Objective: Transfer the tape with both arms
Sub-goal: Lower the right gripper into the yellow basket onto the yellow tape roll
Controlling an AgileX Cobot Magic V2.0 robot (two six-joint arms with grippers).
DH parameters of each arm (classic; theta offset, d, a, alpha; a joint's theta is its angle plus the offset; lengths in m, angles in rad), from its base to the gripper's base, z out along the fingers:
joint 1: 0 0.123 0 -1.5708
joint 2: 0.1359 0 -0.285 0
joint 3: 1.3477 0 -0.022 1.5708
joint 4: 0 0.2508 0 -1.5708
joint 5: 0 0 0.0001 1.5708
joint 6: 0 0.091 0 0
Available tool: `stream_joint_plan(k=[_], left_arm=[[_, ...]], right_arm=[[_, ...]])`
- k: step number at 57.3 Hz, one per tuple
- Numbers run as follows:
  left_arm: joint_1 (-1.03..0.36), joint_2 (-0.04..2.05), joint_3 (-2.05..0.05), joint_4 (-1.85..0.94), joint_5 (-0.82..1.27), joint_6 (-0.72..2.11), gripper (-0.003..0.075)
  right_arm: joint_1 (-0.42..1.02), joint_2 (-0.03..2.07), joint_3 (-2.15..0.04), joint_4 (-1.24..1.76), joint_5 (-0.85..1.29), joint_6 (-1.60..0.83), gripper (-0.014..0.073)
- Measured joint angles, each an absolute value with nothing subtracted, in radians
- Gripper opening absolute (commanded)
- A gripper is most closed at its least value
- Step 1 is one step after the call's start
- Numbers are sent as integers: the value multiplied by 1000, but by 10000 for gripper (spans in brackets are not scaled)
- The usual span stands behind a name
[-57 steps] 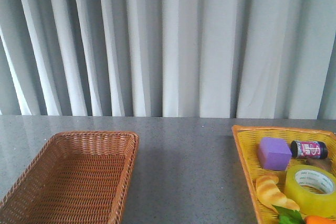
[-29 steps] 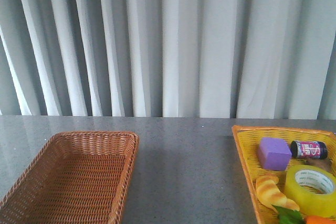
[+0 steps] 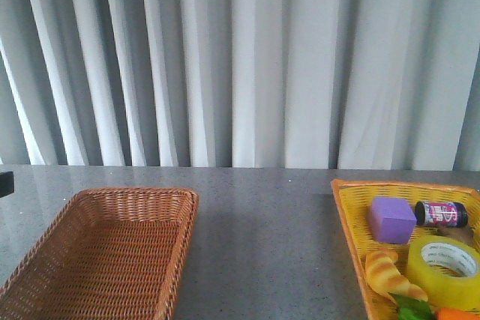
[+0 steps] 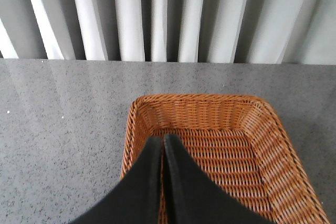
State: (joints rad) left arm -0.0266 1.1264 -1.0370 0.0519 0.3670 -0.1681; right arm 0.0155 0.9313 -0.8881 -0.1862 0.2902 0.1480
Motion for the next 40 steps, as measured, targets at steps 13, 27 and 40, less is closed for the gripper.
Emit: stream_joint_plan(k=[13, 27, 40], left_arm=[[-27, 1128, -1037, 30, 308, -168, -4], [-27, 1128, -1037, 22, 302, -168, 39], [-27, 1135, -1038, 22, 286, -139, 253]], right_arm=[[15, 935, -888, -239, 334, 148, 66], [15, 966, -889, -288, 393, 148, 293], [15, 982, -889, -288, 414, 183, 610]])
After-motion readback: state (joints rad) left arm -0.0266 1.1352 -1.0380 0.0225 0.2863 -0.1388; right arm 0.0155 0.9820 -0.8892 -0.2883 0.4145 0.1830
